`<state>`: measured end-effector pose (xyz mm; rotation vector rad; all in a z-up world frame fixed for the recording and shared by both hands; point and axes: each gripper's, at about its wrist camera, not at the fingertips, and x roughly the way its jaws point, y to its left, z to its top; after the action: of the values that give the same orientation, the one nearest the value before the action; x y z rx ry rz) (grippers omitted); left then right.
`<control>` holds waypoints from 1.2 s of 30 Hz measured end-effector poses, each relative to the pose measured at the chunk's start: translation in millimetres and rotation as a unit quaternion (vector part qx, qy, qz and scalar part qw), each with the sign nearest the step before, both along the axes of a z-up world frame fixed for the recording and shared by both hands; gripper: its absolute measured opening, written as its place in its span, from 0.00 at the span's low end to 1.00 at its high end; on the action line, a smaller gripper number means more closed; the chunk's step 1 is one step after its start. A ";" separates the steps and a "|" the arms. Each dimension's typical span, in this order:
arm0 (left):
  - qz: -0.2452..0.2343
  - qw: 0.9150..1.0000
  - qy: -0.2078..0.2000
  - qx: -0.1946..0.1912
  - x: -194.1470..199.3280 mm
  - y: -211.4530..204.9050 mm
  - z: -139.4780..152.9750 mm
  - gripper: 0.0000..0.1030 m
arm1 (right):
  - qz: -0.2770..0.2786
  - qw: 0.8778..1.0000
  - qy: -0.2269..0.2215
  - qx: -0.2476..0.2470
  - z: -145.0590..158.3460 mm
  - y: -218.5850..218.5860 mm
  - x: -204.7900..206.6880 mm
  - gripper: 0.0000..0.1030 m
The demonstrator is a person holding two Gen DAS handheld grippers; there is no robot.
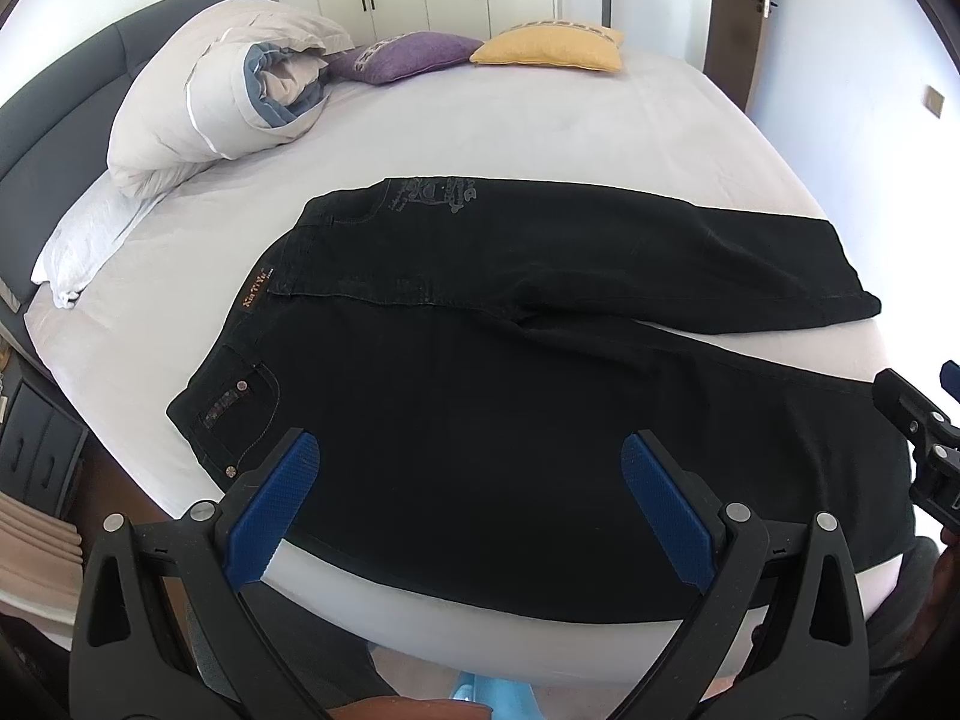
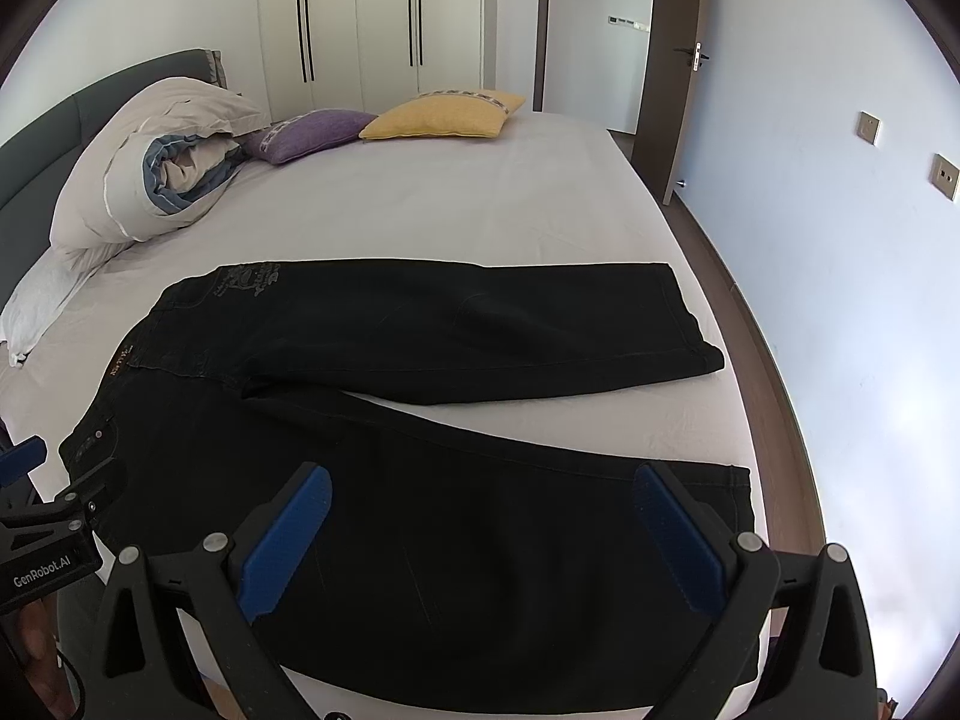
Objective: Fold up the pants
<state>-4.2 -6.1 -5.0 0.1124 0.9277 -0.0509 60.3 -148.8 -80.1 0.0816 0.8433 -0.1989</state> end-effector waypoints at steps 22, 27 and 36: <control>0.004 1.000 -0.001 -0.002 0.9 1.5 0.6 1.00 | -0.007 1.000 0.003 0.002 -0.6 0.7 2.6 1.00; 0.004 1.000 -0.001 -0.003 0.6 1.6 0.0 1.00 | -0.008 1.000 0.004 0.001 -1.5 2.0 2.4 1.00; 0.003 1.000 -0.001 -0.002 0.8 0.9 -1.1 1.00 | -0.009 1.000 0.005 0.002 -3.0 3.0 3.2 1.00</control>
<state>-3.4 -5.1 -6.1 0.1059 0.9263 -0.0473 63.6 -145.7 -83.1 0.0926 0.8529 -0.2135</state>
